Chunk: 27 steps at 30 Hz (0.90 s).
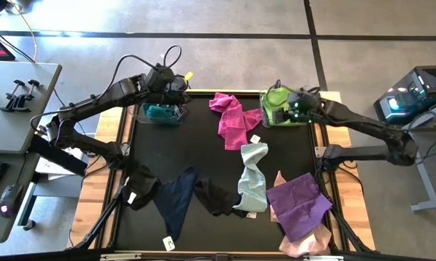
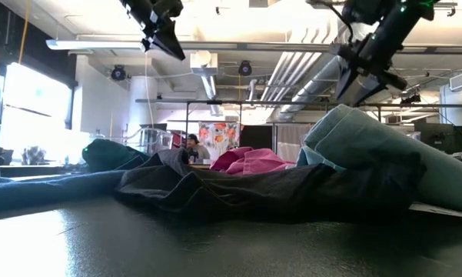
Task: Sort towels by color in basket
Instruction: Put the left black kitchen towel into the left transparent bin
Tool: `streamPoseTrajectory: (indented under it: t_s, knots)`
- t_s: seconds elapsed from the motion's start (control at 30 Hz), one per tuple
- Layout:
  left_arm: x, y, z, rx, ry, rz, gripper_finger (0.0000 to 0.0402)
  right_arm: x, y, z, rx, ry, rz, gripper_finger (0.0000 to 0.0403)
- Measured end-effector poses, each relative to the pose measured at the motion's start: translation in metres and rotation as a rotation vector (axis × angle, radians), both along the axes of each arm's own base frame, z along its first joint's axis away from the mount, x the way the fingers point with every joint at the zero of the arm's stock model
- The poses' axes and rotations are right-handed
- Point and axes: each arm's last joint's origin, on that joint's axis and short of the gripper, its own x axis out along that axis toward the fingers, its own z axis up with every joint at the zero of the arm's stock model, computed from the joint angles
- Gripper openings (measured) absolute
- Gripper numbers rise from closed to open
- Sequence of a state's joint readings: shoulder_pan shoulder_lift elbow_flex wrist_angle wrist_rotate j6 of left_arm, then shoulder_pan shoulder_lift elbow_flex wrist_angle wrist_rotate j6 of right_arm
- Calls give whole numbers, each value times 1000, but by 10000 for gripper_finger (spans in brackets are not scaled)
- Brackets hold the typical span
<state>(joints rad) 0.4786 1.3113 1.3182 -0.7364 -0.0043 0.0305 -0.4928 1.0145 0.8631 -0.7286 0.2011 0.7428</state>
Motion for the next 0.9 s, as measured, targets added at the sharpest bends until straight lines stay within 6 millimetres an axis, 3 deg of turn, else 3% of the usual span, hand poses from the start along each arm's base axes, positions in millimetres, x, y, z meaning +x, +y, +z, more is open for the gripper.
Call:
streamPoseTrajectory:
  t_s: [0.23, 0.43, 0.63, 0.8, 0.9]
  knots:
    - [6, -15, -1, -47, -9, -85, 0, 38, 40, 4, -103, -113, 138, 201]
    - [14, -36, -1, -148, -48, -48, 0, 60, 53, 4, -239, -151, 209, 201]
    - [23, -77, -4, -173, -2, -154, 0, 73, 62, -3, -250, -139, 294, 201]
    - [24, -109, -12, -238, 61, -59, 0, 78, 76, -7, -262, -112, 379, 201]
    - [19, -126, -18, -364, 114, 34, 0, 78, 84, -7, -269, -114, 415, 201]
